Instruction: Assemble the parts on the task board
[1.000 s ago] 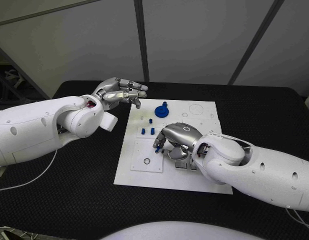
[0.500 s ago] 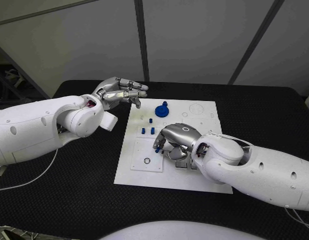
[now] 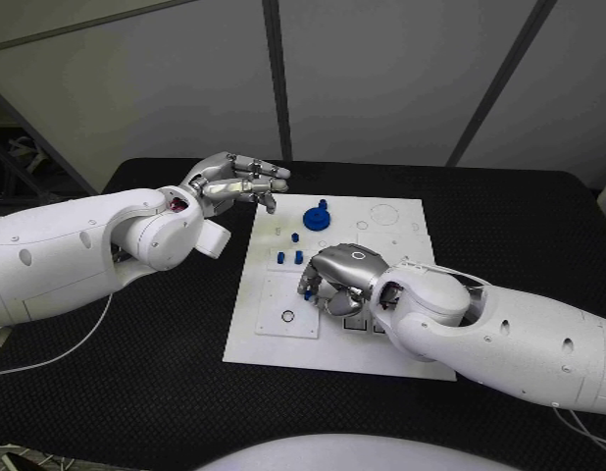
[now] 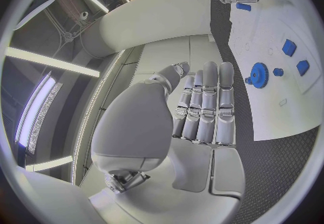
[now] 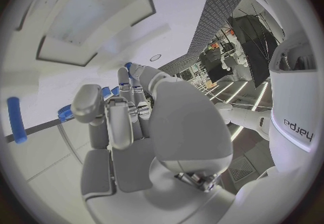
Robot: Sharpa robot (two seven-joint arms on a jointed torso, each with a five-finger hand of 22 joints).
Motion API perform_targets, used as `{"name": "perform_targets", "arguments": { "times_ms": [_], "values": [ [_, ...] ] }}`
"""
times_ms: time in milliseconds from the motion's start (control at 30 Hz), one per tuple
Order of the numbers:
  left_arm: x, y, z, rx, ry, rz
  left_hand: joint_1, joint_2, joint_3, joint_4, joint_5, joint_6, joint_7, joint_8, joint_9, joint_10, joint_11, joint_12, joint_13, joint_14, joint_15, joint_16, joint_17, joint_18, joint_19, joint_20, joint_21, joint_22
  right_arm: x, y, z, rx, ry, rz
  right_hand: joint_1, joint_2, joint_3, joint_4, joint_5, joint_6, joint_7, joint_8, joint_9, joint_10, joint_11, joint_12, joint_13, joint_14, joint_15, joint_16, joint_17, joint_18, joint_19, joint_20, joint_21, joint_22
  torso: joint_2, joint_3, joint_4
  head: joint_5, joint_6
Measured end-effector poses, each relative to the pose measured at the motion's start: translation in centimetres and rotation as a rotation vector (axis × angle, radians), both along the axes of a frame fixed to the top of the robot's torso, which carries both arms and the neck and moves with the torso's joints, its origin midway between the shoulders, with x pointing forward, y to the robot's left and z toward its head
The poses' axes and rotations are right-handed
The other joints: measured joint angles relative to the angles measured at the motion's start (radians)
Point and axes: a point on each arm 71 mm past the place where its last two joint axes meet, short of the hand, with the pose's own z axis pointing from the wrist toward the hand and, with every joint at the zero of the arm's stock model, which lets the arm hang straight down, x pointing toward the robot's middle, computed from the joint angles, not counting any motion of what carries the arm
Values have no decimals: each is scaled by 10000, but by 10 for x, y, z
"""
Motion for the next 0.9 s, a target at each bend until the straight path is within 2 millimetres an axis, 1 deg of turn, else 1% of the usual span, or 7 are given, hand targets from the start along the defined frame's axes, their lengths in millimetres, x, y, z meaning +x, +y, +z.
{"name": "perform_targets", "arguments": {
  "times_ms": [33,100,167,333,700,867,900],
  "values": [
    [0,0,0,0,1,-2,0,0,0,0,0,0,0,0,0,0,0,0,0,0,0,0,0,-1,0,0,0,0,0,0,0,-22,5,-1,-57,-13,-2,3,16,-129,50,-65,-23,-129,44,-62,-14,-5,5,0,-7,1,-46,46,0,-34,0,-1,0,0,1],
    [0,0,0,0,5,-6,0,0,0,0,0,0,0,0,0,0,0,0,0,0,0,0,0,-1,0,0,0,0,0,0,-1,-66,17,-5,-279,-50,-39,41,64,-550,190,-221,-112,-572,169,-258,-116,-4,181,56,-7,0,-165,165,-89,-191,0,-2,0,0,2],
    [0,0,0,1,7,-6,0,0,0,0,0,0,0,0,0,0,0,0,0,0,0,0,0,-1,0,0,0,0,0,0,-1,-84,19,-17,-392,-178,-82,84,67,-850,311,-234,-160,-862,308,-289,-170,-18,272,58,2,1,-276,276,-199,-331,0,-2,0,0,2],
    [0,0,0,4,13,-3,0,0,0,0,0,0,0,0,0,0,0,0,0,0,0,0,1,-1,0,0,0,1,-1,0,-1,-77,-6,-41,-567,-404,-238,172,67,-1429,448,-234,-174,-1600,486,-289,-253,-5,437,-13,-252,1,-622,469,-471,-705,-5,-2,0,4,2],
    [0,1,0,16,25,14,-3,81,-54,-2,0,0,0,0,0,0,0,37,0,0,0,0,-16,-1,0,0,-40,-14,-6,-5,6,424,-279,-90,-586,-424,-438,189,105,-1607,449,-234,-143,-1903,543,-11,-236,-18,450,-27,-341,0,-708,485,-544,-836,-8,11,-6,-12,34],
    [1,1,0,19,33,12,-2,80,-54,-2,0,0,0,0,0,1,0,37,0,0,0,0,-16,-1,0,0,-40,-13,-10,-18,12,807,-496,-231,-607,-445,-493,189,106,-1604,446,-170,-116,-1902,543,199,-193,-18,450,-27,-347,0,-708,485,-544,-814,-8,14,-12,-43,76],
    [1,2,0,20,35,12,-2,80,-54,-2,0,0,-1,0,0,0,0,37,0,0,0,0,-16,-1,0,0,-40,-14,-12,-23,14,872,-533,-294,-607,-445,-493,189,105,-1547,389,-163,-102,-1896,537,283,-179,-18,450,-27,-342,0,-708,485,-544,-781,-8,14,-12,-55,83]
  ]
}}
